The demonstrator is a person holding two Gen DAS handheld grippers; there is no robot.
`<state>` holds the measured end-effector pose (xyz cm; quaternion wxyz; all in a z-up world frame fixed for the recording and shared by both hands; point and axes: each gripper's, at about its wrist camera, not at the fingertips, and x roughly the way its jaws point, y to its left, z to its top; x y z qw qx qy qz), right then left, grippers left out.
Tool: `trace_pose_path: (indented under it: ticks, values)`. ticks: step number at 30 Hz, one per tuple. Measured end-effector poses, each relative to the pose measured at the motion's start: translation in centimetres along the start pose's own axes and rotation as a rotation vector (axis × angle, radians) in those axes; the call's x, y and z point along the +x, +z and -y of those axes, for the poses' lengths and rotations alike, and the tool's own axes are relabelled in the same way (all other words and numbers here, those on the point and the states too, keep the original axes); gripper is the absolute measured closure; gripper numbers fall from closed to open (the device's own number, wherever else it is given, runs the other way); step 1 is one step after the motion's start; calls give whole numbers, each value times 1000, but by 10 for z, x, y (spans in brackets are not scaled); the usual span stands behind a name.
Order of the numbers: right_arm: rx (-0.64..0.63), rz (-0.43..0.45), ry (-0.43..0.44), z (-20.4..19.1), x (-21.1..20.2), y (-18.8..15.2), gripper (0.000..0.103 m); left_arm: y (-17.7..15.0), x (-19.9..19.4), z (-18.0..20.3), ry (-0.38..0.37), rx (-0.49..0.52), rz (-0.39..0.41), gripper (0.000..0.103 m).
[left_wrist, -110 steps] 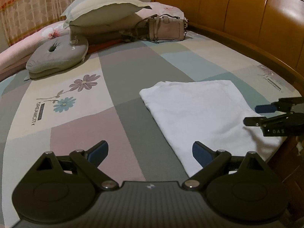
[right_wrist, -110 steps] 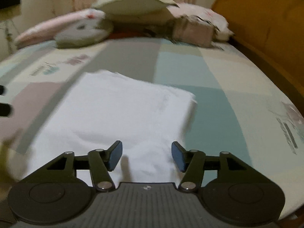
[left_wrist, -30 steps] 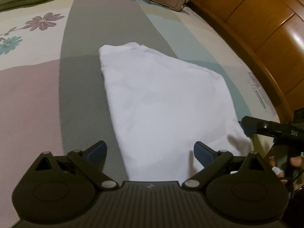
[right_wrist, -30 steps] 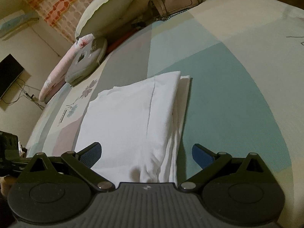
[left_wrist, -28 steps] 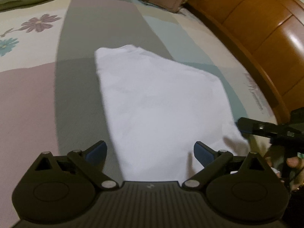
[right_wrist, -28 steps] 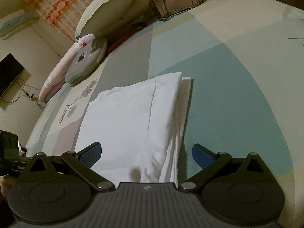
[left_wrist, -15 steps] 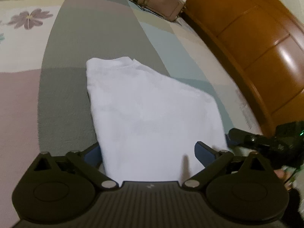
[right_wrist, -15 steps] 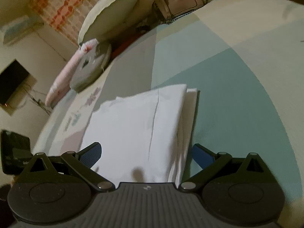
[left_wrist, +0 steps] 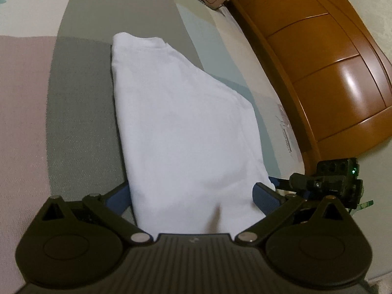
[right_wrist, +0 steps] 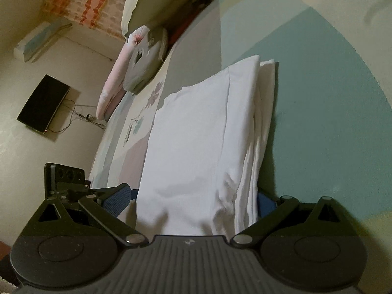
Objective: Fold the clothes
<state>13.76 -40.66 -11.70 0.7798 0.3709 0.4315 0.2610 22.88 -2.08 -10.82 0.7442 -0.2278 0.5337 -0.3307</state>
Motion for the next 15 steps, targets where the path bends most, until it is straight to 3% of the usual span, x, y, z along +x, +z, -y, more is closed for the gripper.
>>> trace_pose_path:
  ticks: [8,15]
  values:
    - [69,1,14,5,28,39,0,31,18,-13,-70,-80,32,1]
    - [21,1,48,5,20,27,0,32,19,-18,-96,-98,17,2]
